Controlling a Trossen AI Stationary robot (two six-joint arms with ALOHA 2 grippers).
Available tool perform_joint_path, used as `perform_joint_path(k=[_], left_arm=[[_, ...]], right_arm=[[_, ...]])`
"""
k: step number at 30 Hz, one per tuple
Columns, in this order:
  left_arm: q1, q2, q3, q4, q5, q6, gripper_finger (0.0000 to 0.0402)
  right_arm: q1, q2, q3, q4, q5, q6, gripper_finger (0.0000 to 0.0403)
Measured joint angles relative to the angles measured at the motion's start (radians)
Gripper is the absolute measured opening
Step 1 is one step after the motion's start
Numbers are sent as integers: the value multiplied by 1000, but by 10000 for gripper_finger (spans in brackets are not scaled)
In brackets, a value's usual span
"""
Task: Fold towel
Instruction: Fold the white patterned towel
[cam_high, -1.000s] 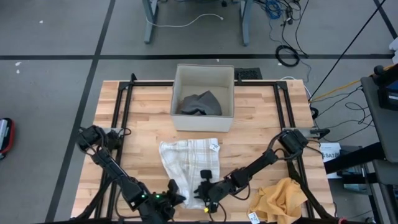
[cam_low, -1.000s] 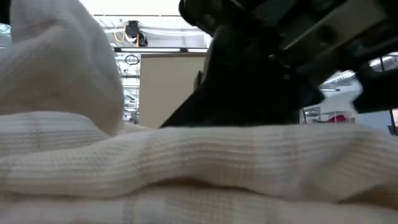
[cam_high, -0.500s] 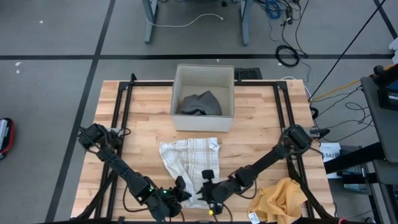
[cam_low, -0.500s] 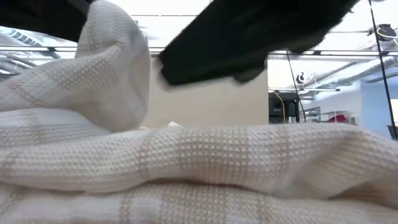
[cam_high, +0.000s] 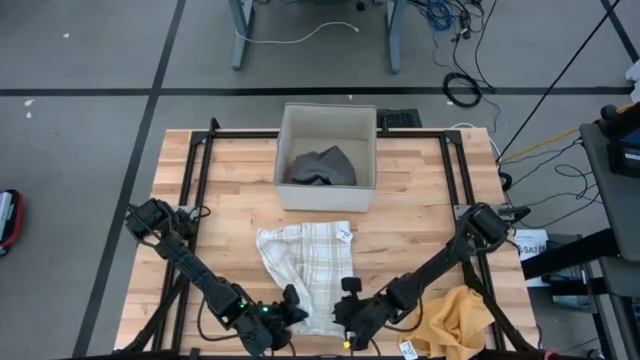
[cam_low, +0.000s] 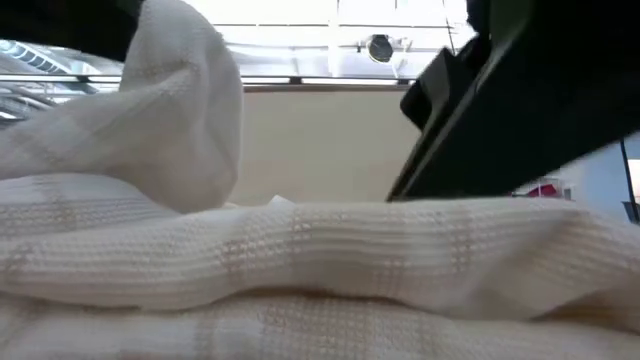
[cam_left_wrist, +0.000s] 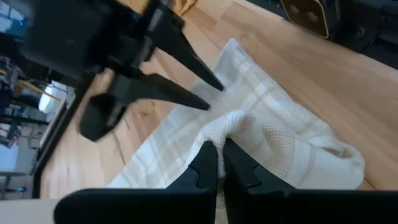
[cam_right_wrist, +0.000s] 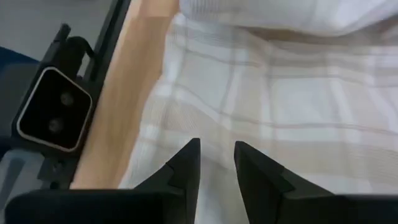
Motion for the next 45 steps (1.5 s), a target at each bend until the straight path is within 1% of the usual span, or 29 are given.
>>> perform_joint_path(k=[6, 10, 15, 18, 30, 35, 37, 40, 42, 45], left_arm=[[15, 0, 0, 61, 0, 73, 3], [21, 0, 0, 74, 1, 100, 3], [41, 0, 0, 104, 76, 106, 3], [48, 0, 0, 97, 86, 120, 3], [43, -1, 0, 66, 89, 122, 3], [43, -1, 0, 62, 89, 122, 3], [43, -1, 0, 62, 89, 122, 3], [44, -1, 0, 62, 86, 123, 3], [46, -1, 0, 61, 83, 123, 3], [47, -1, 0, 62, 82, 124, 3]], right_arm=[[-5, 68, 3, 22, 5, 36, 89], [-6, 93, 4, 74, 11, 29, 89], [-10, 95, 2, 113, 6, -21, 89], [-12, 96, 2, 122, -4, -29, 89], [4, 78, -2, 118, 21, -37, 89], [12, 18, -2, 14, 22, -37, 89], [13, 0, -2, 13, 22, -37, 89], [13, 1, -2, 135, 23, -72, 89], [11, 25, 1, 255, 22, -105, 89], [-1, 83, 0, 362, 10, -131, 89]])
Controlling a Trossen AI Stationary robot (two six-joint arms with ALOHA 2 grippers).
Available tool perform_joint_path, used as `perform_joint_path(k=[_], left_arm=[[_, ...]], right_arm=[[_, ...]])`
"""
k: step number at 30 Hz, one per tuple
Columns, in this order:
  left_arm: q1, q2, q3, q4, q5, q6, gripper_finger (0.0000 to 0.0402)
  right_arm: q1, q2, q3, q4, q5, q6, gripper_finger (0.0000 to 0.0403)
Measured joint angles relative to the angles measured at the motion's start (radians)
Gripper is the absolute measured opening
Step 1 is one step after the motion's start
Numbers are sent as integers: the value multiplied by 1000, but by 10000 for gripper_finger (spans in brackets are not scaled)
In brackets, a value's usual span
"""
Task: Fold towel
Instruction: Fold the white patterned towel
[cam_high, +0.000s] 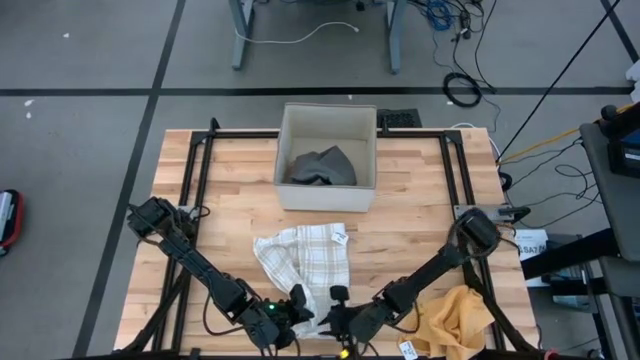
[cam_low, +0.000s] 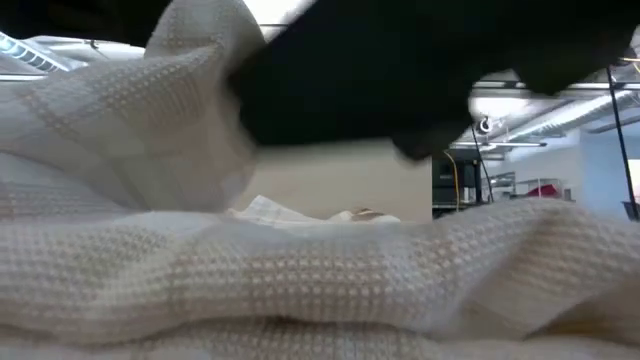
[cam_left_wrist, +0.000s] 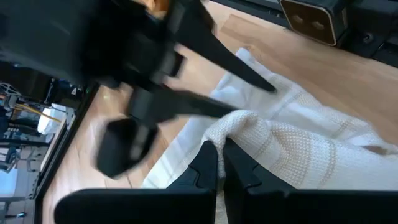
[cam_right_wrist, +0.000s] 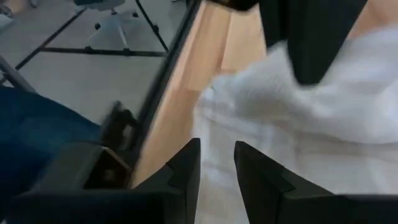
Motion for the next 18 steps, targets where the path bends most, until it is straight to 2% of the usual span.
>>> perform_joint_path(k=[4, 9, 18], left_arm=[[0, 0, 0, -1, -3, 0, 3], [0, 0, 0, -4, -2, 0, 3], [1, 0, 0, -4, -36, 3, 3]], right_arm=[[-24, 78, -1, 138, -35, 6, 89], [-32, 131, 0, 307, -4, -41, 89], [-54, 197, 113, 230, -10, -58, 89]])
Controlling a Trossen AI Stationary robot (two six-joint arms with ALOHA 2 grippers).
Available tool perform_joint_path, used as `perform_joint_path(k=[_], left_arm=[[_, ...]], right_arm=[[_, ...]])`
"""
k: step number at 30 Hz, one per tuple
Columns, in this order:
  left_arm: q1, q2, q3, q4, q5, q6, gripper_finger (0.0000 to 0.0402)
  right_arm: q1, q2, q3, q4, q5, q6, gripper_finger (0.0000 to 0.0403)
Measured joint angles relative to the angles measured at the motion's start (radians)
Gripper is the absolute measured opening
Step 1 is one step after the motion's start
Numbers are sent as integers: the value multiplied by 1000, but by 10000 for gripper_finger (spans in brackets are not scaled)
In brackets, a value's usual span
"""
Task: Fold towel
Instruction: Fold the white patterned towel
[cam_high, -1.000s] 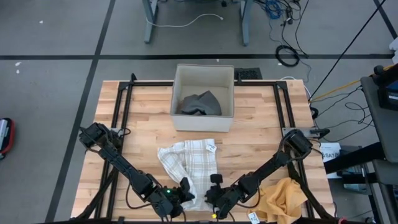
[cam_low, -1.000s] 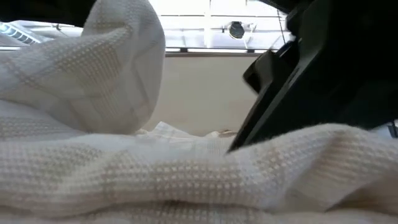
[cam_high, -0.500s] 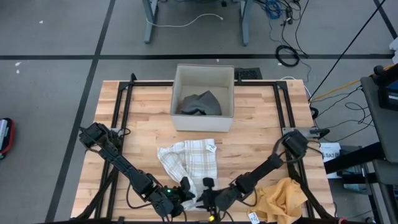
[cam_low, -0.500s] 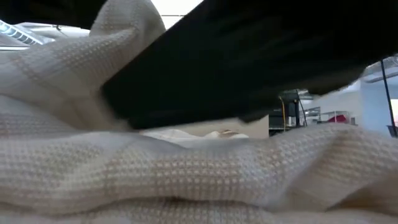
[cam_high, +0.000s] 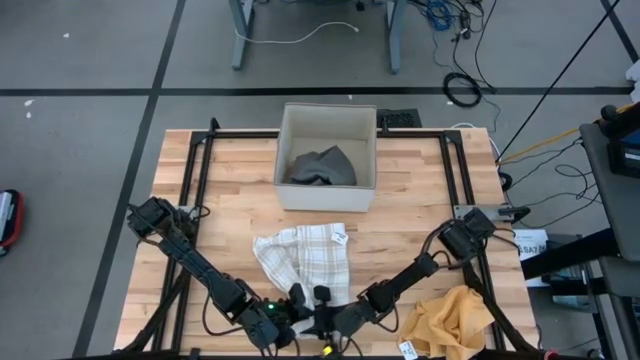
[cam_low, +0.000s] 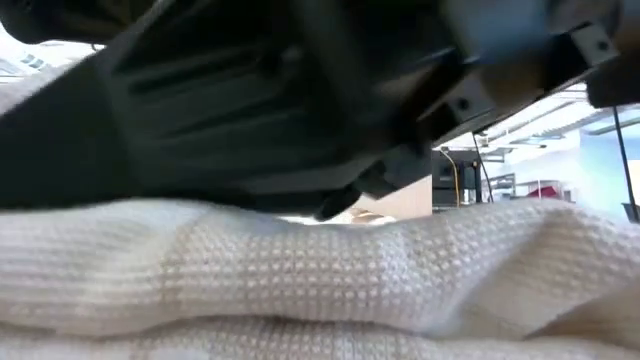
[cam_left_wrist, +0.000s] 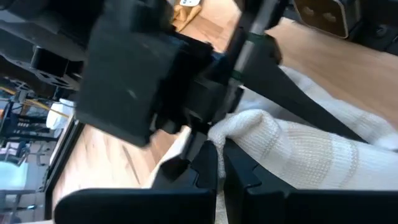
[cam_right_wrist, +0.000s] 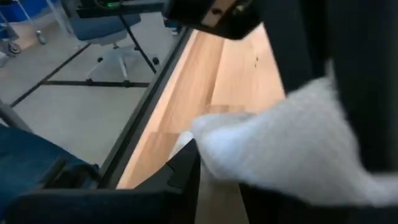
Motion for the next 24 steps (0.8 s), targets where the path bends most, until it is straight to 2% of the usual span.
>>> perform_joint_path(k=[3, 12, 24], left_arm=[[-7, 0, 0, 6, -24, 2, 3], [-46, -17, -3, 95, -56, 73, 3], [-2, -12, -4, 120, 45, 43, 3]], right_arm=[[-10, 33, 41, -81, -1, 12, 89], [-14, 52, 54, -86, 6, 33, 89], [-16, 53, 49, -47, 4, 6, 89]])
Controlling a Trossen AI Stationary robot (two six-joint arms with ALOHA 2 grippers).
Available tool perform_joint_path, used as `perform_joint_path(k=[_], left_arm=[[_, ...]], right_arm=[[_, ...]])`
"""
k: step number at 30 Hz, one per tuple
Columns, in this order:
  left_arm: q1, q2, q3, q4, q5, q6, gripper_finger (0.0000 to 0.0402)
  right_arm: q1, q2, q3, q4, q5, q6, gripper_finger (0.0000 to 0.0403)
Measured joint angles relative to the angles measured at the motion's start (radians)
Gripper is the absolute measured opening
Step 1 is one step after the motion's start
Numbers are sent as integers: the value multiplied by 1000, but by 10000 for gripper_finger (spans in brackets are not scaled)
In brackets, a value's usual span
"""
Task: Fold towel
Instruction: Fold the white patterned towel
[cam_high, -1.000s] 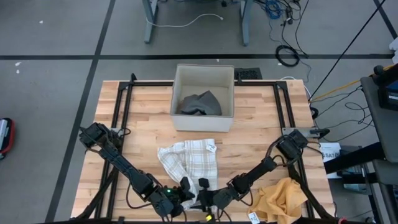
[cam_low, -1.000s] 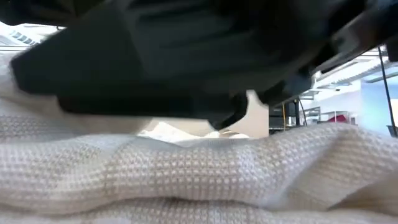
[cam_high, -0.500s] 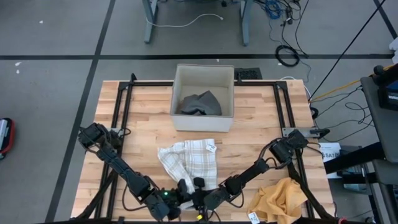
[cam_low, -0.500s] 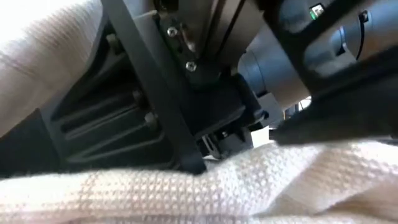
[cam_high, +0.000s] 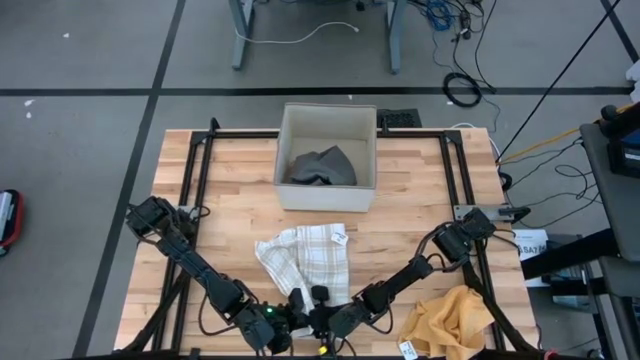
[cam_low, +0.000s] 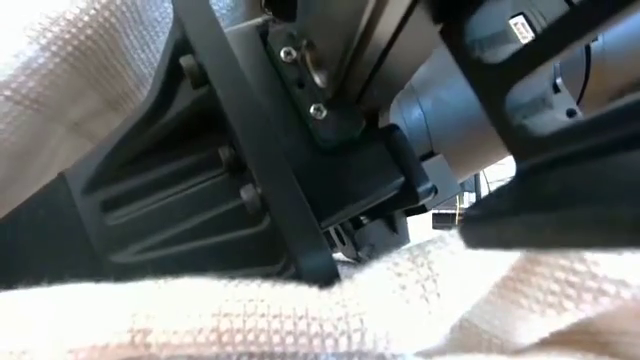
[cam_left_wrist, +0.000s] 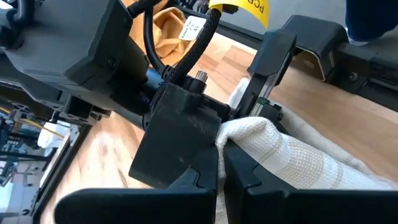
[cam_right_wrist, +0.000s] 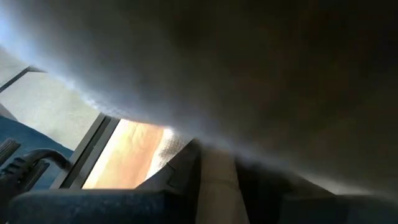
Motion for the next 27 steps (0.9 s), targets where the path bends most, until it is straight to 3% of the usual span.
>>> perform_joint_path(k=[4, 17, 27], left_arm=[[1, 0, 0, 7, 5, 1, 3], [10, 0, 8, 42, -8, 6, 3], [22, 0, 7, 33, 11, 7, 3]], right_arm=[[5, -16, 0, -34, 0, -16, 89], [69, -209, 4, -422, 76, -9, 89], [137, -242, 3, -726, 85, 248, 89]])
